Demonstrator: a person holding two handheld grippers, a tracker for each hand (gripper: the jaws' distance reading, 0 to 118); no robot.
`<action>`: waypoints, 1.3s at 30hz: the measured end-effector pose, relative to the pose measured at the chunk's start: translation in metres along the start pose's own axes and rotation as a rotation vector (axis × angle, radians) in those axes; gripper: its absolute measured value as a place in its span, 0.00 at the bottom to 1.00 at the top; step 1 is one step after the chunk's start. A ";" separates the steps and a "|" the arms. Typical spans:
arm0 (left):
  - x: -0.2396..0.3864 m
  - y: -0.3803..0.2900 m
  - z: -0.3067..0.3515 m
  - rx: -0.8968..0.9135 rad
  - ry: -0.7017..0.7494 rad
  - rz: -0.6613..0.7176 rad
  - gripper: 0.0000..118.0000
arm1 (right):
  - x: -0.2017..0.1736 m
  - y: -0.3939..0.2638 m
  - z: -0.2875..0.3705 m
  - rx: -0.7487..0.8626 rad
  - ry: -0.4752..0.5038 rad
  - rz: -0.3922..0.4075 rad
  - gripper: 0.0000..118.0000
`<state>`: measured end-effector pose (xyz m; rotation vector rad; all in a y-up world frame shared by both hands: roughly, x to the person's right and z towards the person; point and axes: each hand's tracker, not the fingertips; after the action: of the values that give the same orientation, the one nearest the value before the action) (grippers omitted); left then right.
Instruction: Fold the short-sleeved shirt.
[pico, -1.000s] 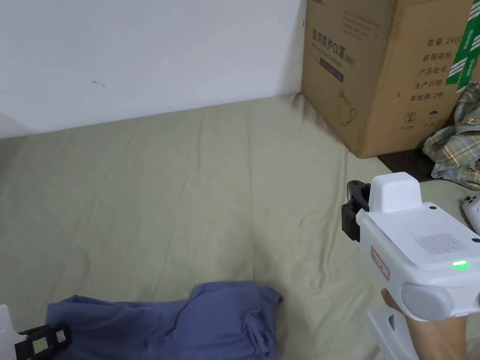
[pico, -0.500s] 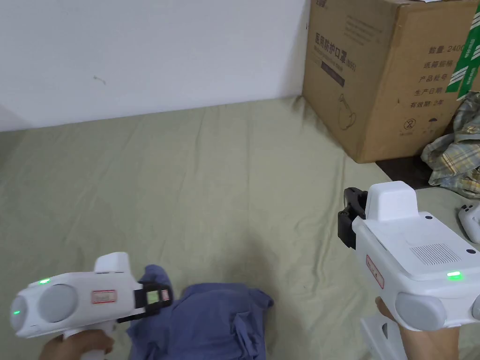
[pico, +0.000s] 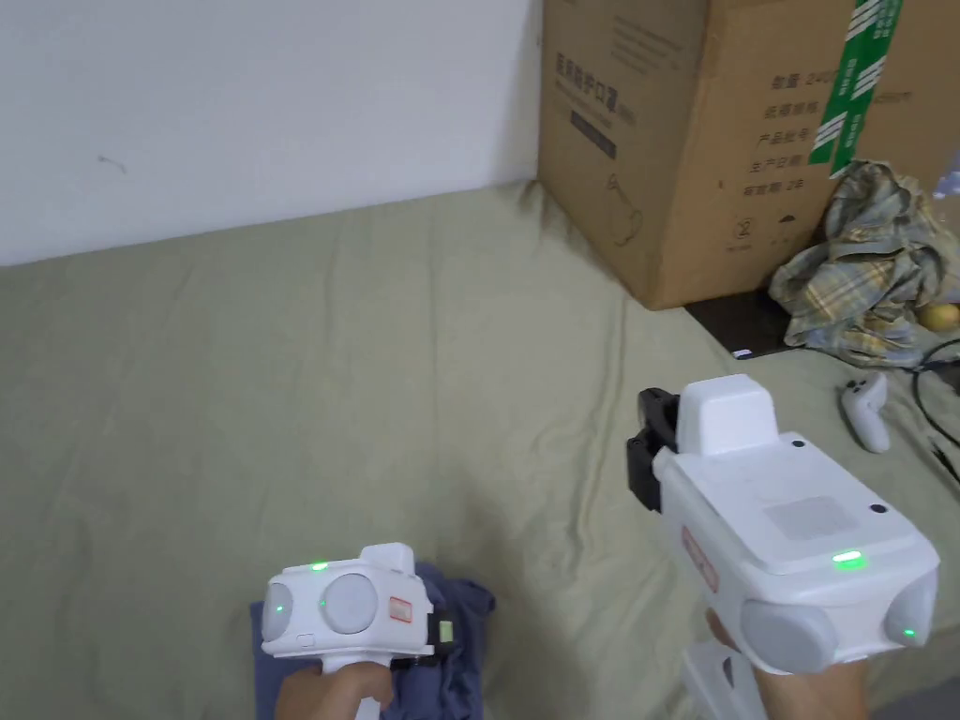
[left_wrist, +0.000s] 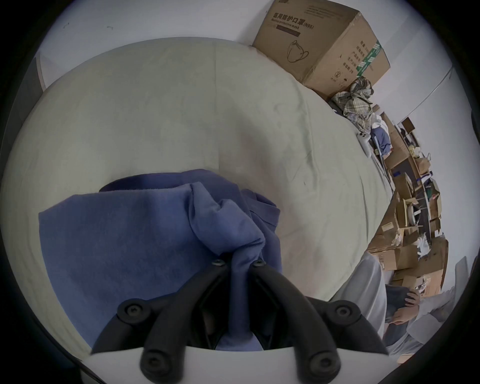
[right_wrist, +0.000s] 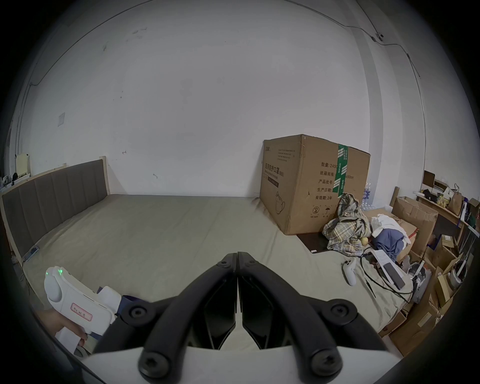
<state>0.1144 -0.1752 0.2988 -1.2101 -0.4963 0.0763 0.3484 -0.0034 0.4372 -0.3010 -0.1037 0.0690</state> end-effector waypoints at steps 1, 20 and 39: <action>0.002 -0.002 0.001 0.006 0.009 -0.008 0.11 | 0.000 0.000 0.000 -0.002 -0.001 0.000 0.00; -0.026 -0.027 0.105 0.583 0.166 -0.095 0.38 | 0.002 0.006 0.004 0.025 -0.007 -0.035 0.00; 0.018 -0.068 -0.005 0.348 0.079 -0.224 0.00 | 0.021 -0.008 0.003 -0.013 -0.051 -0.048 0.00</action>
<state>0.1182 -0.1984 0.3654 -0.8092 -0.5224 -0.0739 0.3693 -0.0082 0.4445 -0.3096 -0.1617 0.0286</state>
